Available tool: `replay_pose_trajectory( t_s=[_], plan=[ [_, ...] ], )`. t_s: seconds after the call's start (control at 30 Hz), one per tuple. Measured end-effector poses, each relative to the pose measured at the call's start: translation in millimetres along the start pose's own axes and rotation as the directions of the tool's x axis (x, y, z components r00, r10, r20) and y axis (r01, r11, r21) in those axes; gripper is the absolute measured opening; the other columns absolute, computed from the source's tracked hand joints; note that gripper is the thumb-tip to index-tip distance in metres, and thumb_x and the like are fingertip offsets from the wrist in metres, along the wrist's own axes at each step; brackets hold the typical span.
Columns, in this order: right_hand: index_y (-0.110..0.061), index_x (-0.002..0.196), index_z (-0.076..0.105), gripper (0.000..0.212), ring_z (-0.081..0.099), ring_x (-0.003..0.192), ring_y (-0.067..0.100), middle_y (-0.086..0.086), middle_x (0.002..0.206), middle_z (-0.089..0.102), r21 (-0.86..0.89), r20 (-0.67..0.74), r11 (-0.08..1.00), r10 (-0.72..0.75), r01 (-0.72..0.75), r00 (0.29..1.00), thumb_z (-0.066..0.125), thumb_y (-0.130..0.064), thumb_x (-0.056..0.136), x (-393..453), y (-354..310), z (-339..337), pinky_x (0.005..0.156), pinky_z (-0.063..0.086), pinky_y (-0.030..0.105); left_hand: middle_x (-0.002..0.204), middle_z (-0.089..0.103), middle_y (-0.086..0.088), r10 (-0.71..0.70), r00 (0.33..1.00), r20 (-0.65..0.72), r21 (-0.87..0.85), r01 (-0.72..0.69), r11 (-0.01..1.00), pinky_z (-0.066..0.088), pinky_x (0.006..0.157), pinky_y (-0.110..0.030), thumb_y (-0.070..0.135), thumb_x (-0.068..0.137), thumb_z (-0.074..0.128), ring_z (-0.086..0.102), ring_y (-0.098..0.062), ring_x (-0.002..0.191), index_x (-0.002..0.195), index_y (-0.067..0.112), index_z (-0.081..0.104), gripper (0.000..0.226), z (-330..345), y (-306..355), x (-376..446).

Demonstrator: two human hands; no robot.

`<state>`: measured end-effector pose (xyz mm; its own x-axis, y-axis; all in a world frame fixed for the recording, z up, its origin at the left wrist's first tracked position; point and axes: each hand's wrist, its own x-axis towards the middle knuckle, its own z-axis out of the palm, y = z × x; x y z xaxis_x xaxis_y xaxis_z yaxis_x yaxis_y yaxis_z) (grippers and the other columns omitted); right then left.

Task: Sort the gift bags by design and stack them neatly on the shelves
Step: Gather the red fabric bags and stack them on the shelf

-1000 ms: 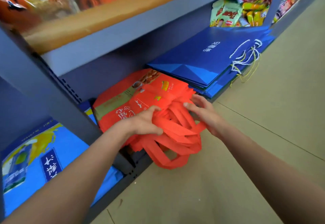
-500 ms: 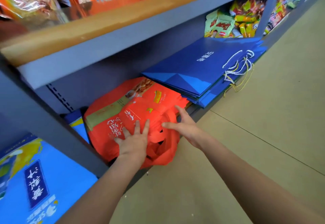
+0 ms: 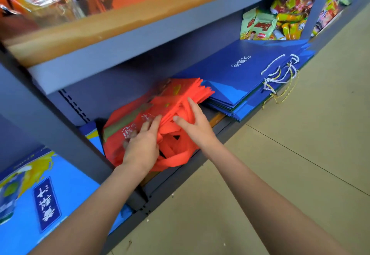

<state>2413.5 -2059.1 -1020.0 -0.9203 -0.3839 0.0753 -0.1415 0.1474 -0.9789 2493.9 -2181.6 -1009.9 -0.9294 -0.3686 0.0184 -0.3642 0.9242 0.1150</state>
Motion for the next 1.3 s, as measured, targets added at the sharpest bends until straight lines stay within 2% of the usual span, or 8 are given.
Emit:
replay_pose_trajectory(
  t_s=[0.23, 0.43, 0.57, 0.67, 0.77, 1.03, 1.2, 1.3],
  plan=[
    [-0.011, 0.132, 0.048, 0.043, 0.044, 0.121, 0.021, 0.012, 0.133, 0.039, -0.082, -0.397, 0.980, 0.135, -0.182, 0.908, 0.055, -0.012, 0.090, -2, 40, -83, 0.106, 0.034, 0.033, 0.153, 0.013, 0.002, -0.065, 0.920, 0.387, 0.095, 0.030, 0.995, 0.022, 0.107, -0.063, 0.037, 0.080, 0.066, 0.015, -0.040, 0.139, 0.147, 0.037, 0.009, 0.087, 10, 19, -4],
    [-0.008, 0.144, 0.028, 0.060, 0.033, 0.134, 0.022, 0.009, 0.148, 0.032, 0.293, -0.280, 0.913, 0.366, -0.284, 0.887, 0.055, -0.011, 0.089, 31, 28, -94, 0.106, 0.027, 0.030, 0.157, 0.011, -0.004, -0.021, 0.889, 0.458, 0.051, -0.003, 0.999, 0.010, 0.112, -0.061, 0.048, 0.080, 0.064, 0.006, -0.036, 0.143, 0.148, 0.035, 0.018, 0.083, 7, 32, 28],
    [-0.007, 0.140, 0.038, 0.062, 0.039, 0.130, 0.019, 0.006, 0.141, 0.043, 0.247, -0.329, 0.964, 0.181, -0.101, 0.927, 0.056, -0.008, 0.081, 50, -4, -87, 0.107, 0.030, 0.028, 0.147, 0.038, -0.007, 0.031, 0.873, 0.486, 0.019, -0.046, 0.999, 0.032, 0.110, -0.036, 0.034, 0.083, 0.064, 0.038, -0.026, 0.134, 0.147, 0.024, 0.026, 0.075, 8, 34, 39],
    [-0.011, 0.147, 0.023, 0.066, 0.022, 0.140, 0.014, 0.000, 0.155, 0.022, 0.175, -0.325, 0.983, 0.105, -0.049, 0.940, 0.051, -0.005, 0.088, 64, -26, -84, 0.115, 0.019, 0.030, 0.144, 0.042, -0.009, 0.019, 0.869, 0.495, 0.026, -0.036, 0.999, 0.036, 0.106, -0.029, 0.033, 0.083, 0.064, 0.042, -0.026, 0.131, 0.147, 0.023, 0.027, 0.075, 5, 37, 41],
    [-0.012, 0.149, 0.011, 0.071, 0.004, 0.145, 0.017, 0.002, 0.158, 0.002, -0.014, -0.297, 0.996, 0.077, -0.085, 0.952, 0.051, -0.008, 0.090, 64, -23, -81, 0.118, 0.008, 0.031, 0.146, 0.040, -0.008, 0.004, 0.867, 0.498, 0.032, -0.023, 0.999, 0.033, 0.109, -0.034, 0.034, 0.084, 0.063, 0.039, -0.026, 0.133, 0.148, 0.024, 0.024, 0.076, 7, 37, 37],
    [-0.023, 0.147, 0.024, 0.066, 0.007, 0.144, 0.020, -0.008, 0.156, 0.015, -0.218, -0.257, 0.962, 0.105, -0.163, 0.961, 0.042, 0.001, 0.088, 27, 24, -101, 0.115, 0.013, 0.034, 0.158, 0.002, 0.002, -0.048, 0.915, 0.400, 0.017, 0.045, 0.999, 0.018, 0.107, -0.066, 0.040, 0.091, 0.053, 0.004, -0.040, 0.142, 0.148, 0.040, 0.003, 0.075, 22, 30, 12],
    [-0.012, 0.149, 0.011, 0.069, 0.019, 0.141, 0.026, 0.006, 0.156, 0.013, 0.179, -0.256, 0.888, 0.457, -0.423, 0.852, 0.045, -0.001, 0.089, 15, 40, -105, 0.113, 0.018, 0.038, 0.158, 0.001, 0.004, -0.051, 0.923, 0.382, 0.008, 0.052, 0.999, 0.015, 0.104, -0.068, 0.038, 0.094, 0.050, 0.003, -0.041, 0.142, 0.148, 0.040, 0.003, 0.072, 20, 35, 10],
    [-0.011, 0.149, 0.015, 0.069, 0.018, 0.142, 0.023, 0.003, 0.156, 0.013, 0.273, -0.239, 0.884, 0.445, -0.380, 0.863, 0.049, -0.002, 0.089, 7, 47, -96, 0.115, 0.017, 0.037, 0.158, 0.001, 0.004, -0.052, 0.920, 0.389, -0.012, 0.062, 0.998, 0.015, 0.104, -0.069, 0.037, 0.094, 0.051, 0.003, -0.041, 0.142, 0.148, 0.040, 0.005, 0.071, 22, 34, 11]
  ],
)
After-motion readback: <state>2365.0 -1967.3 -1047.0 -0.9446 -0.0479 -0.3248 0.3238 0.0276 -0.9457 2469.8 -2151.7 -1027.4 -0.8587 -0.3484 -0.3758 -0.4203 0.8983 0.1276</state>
